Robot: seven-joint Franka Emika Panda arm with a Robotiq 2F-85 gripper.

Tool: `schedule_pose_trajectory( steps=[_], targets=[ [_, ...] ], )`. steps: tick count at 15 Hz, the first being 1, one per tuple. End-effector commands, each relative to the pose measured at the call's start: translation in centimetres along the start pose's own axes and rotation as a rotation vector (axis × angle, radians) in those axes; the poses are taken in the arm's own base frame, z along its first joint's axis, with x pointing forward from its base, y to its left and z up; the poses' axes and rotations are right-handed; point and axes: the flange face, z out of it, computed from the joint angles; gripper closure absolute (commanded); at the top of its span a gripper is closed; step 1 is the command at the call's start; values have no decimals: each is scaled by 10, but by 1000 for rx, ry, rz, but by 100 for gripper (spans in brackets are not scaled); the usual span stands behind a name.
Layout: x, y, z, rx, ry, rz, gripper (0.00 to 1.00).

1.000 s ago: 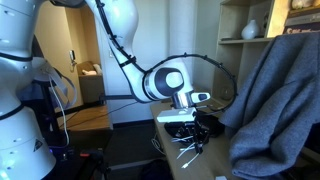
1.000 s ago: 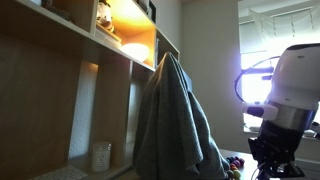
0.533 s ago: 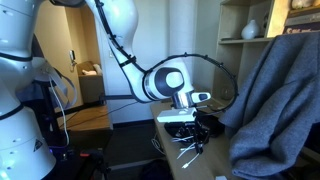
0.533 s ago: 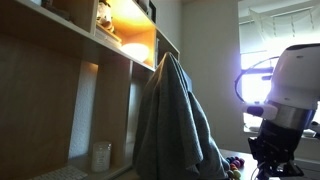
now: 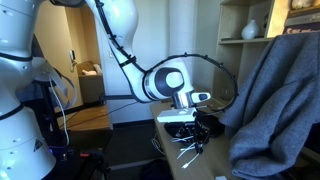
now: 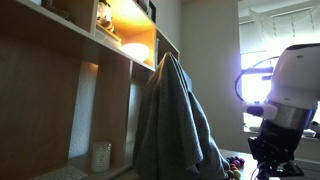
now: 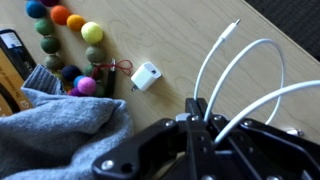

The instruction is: Pick the white cable near the string of beads and put it in the case

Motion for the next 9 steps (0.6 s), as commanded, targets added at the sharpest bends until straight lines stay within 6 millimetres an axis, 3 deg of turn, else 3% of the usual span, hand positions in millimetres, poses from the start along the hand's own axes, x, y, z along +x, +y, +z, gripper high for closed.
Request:
schedule_pose_trajectory(
  steps=[1, 9],
  targets=[
    [0, 0, 0, 0, 0, 0, 99],
    [16, -16, -9, 16, 98, -125, 99]
  ],
)
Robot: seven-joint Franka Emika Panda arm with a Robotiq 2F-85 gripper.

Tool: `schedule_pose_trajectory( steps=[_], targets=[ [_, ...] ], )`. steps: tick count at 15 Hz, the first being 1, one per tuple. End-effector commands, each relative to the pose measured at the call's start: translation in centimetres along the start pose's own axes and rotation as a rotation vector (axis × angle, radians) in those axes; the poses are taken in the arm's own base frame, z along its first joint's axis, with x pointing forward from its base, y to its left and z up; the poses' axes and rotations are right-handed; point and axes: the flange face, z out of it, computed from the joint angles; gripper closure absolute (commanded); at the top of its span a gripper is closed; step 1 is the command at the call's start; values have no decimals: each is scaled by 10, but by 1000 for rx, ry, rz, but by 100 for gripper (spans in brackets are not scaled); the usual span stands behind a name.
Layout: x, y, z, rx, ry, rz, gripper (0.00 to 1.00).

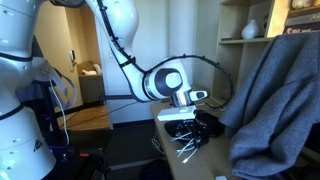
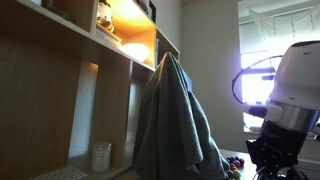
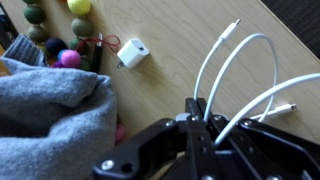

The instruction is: Pick the white cable near the string of beads and put it in the case

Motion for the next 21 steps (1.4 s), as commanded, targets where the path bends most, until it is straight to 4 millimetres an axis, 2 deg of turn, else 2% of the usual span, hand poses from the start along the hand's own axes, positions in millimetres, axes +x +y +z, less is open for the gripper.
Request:
schedule_pose_trajectory(
  steps=[1, 5, 11, 21],
  targets=[
    [2, -1, -6, 6, 66, -59, 99],
    [3, -3, -9, 27, 154, -127, 99],
    [6, -2, -20, 33, 185, -212, 99],
    [39, -21, -38, 26, 187, -306, 99]
  ],
)
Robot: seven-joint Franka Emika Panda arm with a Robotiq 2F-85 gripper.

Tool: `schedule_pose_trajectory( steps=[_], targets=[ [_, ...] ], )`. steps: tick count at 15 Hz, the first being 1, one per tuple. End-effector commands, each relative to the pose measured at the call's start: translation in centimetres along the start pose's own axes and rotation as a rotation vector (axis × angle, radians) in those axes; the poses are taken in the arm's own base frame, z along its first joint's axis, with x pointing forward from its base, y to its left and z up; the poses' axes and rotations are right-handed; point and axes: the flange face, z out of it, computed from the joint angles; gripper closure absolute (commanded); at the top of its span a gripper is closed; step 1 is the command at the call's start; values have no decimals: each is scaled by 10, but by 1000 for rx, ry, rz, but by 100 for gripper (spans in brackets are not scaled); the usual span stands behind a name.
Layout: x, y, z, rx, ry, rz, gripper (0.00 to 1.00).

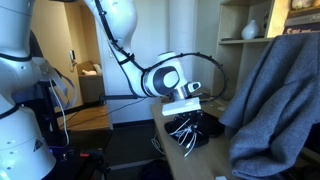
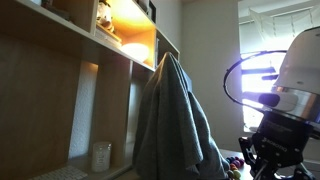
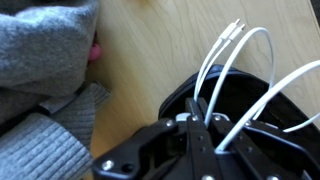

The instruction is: Pick the white cable near the string of beads and put it in the case

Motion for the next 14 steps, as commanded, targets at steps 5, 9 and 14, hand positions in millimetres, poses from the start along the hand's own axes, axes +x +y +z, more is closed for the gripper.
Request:
schedule_pose_trajectory(
  steps=[5, 9, 14],
  targets=[
    [31, -12, -8, 18, -23, -110, 99],
    [46, -20, -7, 31, -37, -168, 99],
    [61, -29, -6, 46, -50, -230, 99]
  ],
)
